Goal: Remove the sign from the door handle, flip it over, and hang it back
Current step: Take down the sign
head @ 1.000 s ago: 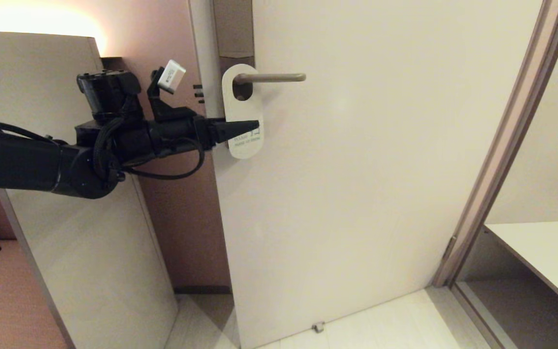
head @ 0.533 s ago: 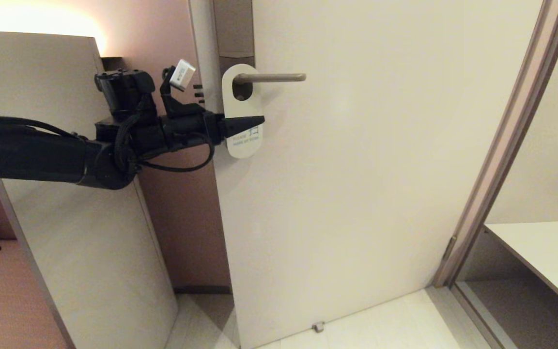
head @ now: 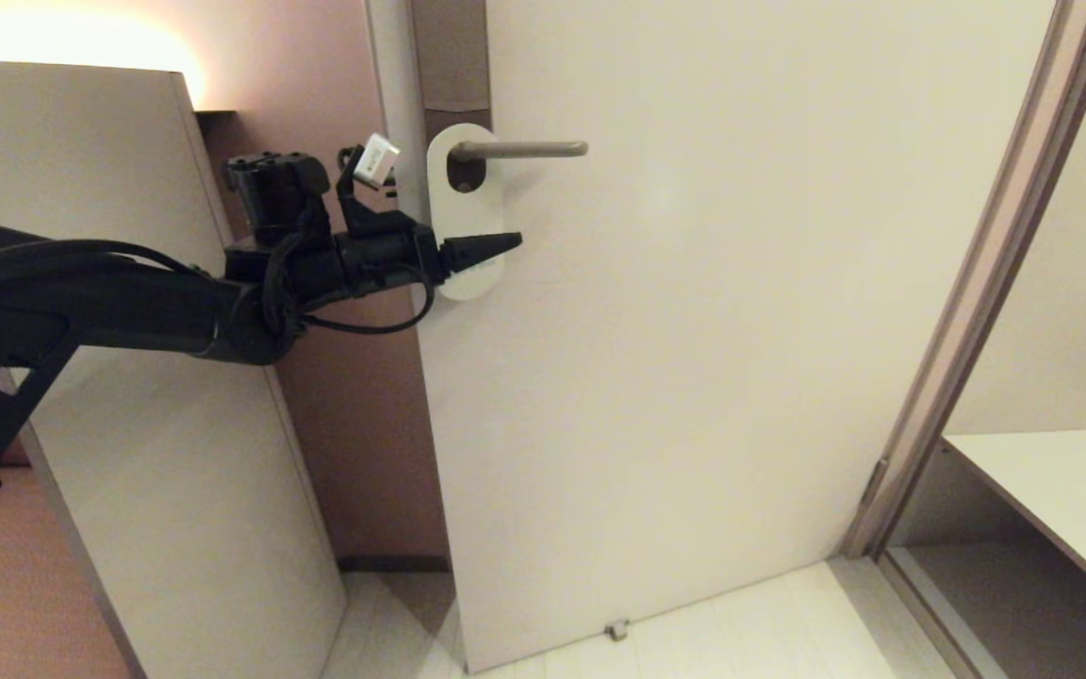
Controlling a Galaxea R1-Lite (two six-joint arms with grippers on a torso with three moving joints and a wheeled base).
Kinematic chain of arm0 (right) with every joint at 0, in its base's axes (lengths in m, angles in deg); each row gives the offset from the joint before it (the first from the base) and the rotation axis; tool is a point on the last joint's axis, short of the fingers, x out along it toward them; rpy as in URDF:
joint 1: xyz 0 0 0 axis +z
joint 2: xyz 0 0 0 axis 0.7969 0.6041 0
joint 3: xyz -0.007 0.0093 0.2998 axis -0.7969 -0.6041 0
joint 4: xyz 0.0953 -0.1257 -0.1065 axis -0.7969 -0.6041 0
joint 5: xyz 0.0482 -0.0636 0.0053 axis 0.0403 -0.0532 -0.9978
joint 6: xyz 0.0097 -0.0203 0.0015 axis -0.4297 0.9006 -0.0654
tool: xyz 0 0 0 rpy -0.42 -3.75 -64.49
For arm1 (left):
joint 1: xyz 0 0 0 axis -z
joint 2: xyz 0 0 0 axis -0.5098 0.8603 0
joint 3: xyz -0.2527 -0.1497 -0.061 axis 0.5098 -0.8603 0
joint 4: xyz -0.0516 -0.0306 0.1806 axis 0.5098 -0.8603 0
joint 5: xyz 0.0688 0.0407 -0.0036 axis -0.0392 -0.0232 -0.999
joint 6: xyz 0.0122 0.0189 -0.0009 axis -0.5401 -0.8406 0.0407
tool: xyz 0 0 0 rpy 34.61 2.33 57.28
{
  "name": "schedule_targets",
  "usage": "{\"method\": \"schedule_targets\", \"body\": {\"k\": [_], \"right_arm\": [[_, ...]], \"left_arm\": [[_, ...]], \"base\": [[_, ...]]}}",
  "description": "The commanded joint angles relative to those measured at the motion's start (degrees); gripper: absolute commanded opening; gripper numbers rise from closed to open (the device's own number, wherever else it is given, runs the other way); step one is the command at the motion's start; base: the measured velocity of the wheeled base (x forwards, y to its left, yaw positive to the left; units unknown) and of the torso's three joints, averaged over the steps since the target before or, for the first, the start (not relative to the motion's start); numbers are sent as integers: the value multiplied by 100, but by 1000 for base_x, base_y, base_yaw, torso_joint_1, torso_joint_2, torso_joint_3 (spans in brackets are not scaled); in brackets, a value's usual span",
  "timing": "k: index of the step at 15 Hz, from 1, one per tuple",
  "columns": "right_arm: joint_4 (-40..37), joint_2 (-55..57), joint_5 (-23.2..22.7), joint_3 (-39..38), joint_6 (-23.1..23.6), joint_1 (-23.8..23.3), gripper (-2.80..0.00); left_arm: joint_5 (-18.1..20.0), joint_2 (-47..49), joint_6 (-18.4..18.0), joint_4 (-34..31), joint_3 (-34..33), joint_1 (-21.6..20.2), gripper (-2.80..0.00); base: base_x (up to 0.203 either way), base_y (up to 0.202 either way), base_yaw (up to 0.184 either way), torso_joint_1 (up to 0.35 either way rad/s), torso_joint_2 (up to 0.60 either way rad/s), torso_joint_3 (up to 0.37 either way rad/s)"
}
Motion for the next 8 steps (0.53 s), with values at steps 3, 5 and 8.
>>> {"method": "schedule_targets", "body": {"k": [3, 5, 8], "right_arm": [[-1, 7, -3, 0, 8, 2, -280], [-1, 7, -3, 0, 8, 2, -280], [-1, 7, -3, 0, 8, 2, -280]], "left_arm": [[32, 57, 11, 22, 27, -18, 0], [41, 37, 3, 22, 36, -18, 0], [59, -75, 3, 29, 35, 16, 0]], "base": [[0, 0, 0, 0, 0, 0], [0, 0, 0, 0, 0, 0], [0, 0, 0, 0, 0, 0]]}}
